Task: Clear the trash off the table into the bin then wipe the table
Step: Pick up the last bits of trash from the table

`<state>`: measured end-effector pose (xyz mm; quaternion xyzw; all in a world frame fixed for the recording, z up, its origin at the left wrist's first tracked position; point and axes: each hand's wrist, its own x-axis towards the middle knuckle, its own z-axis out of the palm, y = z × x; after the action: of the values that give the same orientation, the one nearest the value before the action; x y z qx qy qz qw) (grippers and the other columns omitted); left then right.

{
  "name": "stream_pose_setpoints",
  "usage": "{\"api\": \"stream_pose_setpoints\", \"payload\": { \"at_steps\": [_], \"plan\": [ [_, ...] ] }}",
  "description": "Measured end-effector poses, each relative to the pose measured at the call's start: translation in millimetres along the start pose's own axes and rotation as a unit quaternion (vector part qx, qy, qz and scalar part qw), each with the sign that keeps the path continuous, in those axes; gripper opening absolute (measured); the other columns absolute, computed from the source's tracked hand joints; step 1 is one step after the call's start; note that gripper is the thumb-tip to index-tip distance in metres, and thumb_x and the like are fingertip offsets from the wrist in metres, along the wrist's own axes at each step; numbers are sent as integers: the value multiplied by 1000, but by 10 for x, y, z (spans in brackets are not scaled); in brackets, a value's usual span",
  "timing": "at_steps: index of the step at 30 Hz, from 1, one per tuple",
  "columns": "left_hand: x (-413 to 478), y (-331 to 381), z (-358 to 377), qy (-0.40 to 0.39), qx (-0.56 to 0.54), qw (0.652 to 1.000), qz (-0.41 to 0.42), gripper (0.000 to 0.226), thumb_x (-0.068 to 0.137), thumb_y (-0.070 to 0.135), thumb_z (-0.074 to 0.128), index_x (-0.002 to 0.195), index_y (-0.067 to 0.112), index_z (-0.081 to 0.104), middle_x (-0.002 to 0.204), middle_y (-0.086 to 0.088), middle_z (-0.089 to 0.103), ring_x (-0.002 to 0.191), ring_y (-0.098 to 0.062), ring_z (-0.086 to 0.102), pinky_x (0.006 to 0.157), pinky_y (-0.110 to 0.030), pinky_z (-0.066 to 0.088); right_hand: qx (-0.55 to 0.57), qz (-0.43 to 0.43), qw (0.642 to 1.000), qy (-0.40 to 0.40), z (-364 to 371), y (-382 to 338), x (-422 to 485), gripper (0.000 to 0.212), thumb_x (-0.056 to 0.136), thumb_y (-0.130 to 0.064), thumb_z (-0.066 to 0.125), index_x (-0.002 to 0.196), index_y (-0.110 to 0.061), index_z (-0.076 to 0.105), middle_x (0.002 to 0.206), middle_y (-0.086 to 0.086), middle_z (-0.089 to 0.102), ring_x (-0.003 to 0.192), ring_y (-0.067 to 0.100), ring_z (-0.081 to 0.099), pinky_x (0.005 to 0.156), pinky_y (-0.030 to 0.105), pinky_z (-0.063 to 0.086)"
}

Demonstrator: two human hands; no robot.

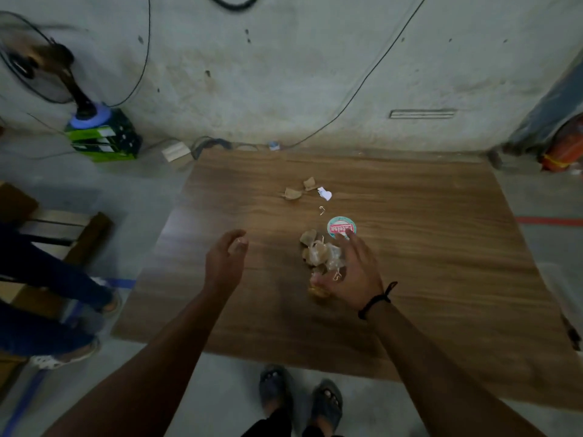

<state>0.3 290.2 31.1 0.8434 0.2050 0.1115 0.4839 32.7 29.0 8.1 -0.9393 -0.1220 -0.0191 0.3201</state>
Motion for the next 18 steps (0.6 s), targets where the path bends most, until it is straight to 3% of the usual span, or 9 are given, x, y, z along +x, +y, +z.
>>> {"api": "stream_pose_setpoints", "payload": {
  "at_steps": [4, 7, 9, 11, 13, 16, 18],
  "plan": [
    [199, -267, 80, -11, 73, 996, -53, 33, 92, 12, 58, 124, 14, 59, 128, -9, 60, 114, -22, 57, 88, -26, 45, -124, 2, 985, -117, 262, -26, 133, 129, 41, -97, 41, 150, -39, 4, 162, 0, -6, 148, 30, -4, 118, 53, 8],
    [304, -430, 152, -27, 68, 994, -85, 40, 88, 4, 59, 127, 14, 59, 129, -4, 59, 100, -13, 59, 77, -17, 45, -138, -7, 980, -144, 453, -27, 250, 125, 39, -96, 47, 146, -51, 0, 161, 1, -7, 147, 33, -9, 116, 59, 5],
    [399, -520, 180, -22, 69, 994, -87, 41, 86, 1, 56, 125, 13, 61, 122, -7, 62, 96, -17, 61, 77, -22, 49, -152, -9, 978, -144, 561, -27, 292, 118, 42, -92, 55, 145, -52, 12, 161, 5, 6, 147, 36, -1, 114, 59, 9],
    [514, -593, 181, -7, 101, 992, -80, 36, 86, 3, 55, 119, 13, 65, 114, -11, 66, 95, -25, 64, 79, -30, 53, -163, -21, 981, -101, 671, 7, 309, 104, 48, -79, 65, 140, -44, 34, 153, 10, 31, 140, 41, 25, 108, 59, 26],
    [621, -653, 163, 9, 151, 986, -76, 33, 85, 8, 58, 117, 11, 66, 111, -14, 65, 95, -30, 63, 81, -33, 51, -147, -32, 987, -56, 776, 75, 298, 82, 53, -64, 66, 128, -34, 52, 139, 12, 49, 119, 42, 49, 97, 55, 43],
    [729, -664, 163, 16, 174, 980, -97, 31, 86, 9, 62, 117, 6, 64, 112, -16, 59, 96, -33, 60, 81, -28, 44, -143, -67, 987, -6, 858, 168, 242, 61, 63, -51, 59, 119, -26, 59, 125, 16, 59, 103, 39, 59, 87, 45, 47],
    [776, -681, 193, 10, 194, 977, -89, 16, 85, 14, 65, 99, 10, 70, 100, -15, 59, 86, -33, 60, 72, -24, 38, -151, -72, 986, 11, 871, 195, 252, 51, 66, -44, 59, 114, -25, 59, 120, 14, 62, 95, 37, 61, 81, 40, 47]
  ]
}}
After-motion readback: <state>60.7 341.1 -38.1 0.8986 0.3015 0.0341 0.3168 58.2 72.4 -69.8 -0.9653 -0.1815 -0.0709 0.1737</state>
